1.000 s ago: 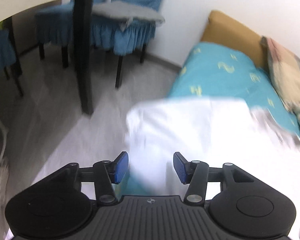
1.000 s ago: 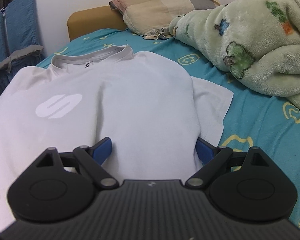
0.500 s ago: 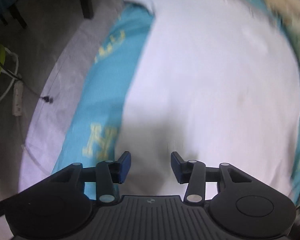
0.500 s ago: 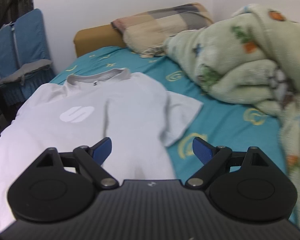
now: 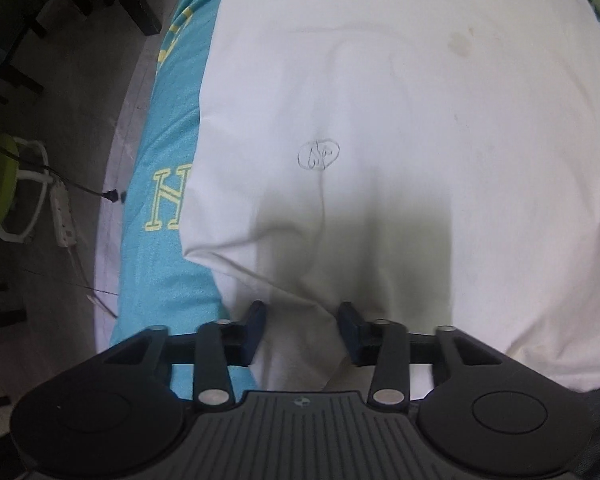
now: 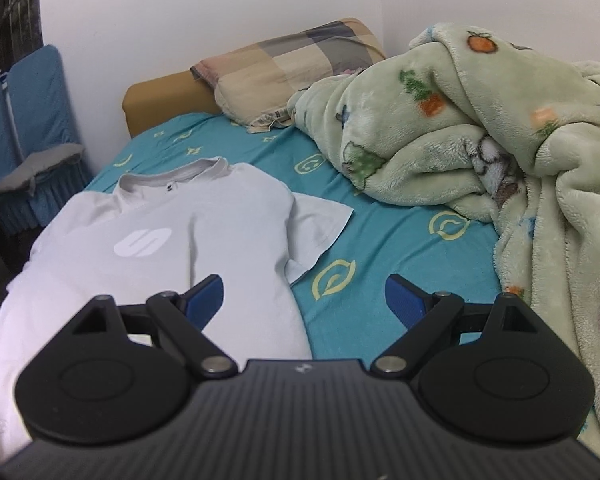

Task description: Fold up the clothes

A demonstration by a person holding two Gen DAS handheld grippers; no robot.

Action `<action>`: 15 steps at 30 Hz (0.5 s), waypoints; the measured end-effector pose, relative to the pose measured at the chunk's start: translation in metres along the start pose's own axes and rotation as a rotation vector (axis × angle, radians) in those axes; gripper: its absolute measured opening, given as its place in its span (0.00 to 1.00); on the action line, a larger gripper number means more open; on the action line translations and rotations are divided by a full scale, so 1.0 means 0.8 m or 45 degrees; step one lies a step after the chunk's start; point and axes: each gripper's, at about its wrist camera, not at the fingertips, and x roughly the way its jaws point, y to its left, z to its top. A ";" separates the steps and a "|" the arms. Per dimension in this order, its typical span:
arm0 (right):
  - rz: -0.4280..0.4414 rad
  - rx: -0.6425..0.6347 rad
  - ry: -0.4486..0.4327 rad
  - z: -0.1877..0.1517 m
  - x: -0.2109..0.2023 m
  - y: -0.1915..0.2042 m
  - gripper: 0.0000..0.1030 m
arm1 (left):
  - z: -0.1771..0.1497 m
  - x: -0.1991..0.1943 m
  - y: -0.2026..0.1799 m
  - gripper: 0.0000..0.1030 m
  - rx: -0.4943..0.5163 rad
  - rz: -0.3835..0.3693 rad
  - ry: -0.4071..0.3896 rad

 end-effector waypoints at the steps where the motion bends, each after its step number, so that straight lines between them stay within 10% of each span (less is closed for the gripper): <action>1: 0.002 -0.003 0.003 0.000 0.000 0.001 0.87 | -0.004 -0.006 -0.003 0.04 0.021 0.017 0.014; 11: 0.057 0.041 -0.001 0.002 0.002 -0.005 0.87 | -0.028 -0.105 0.037 0.06 -0.115 0.226 0.027; 15: 0.101 0.024 -0.009 0.002 0.001 -0.002 0.87 | -0.017 -0.138 0.025 0.44 -0.102 0.225 -0.125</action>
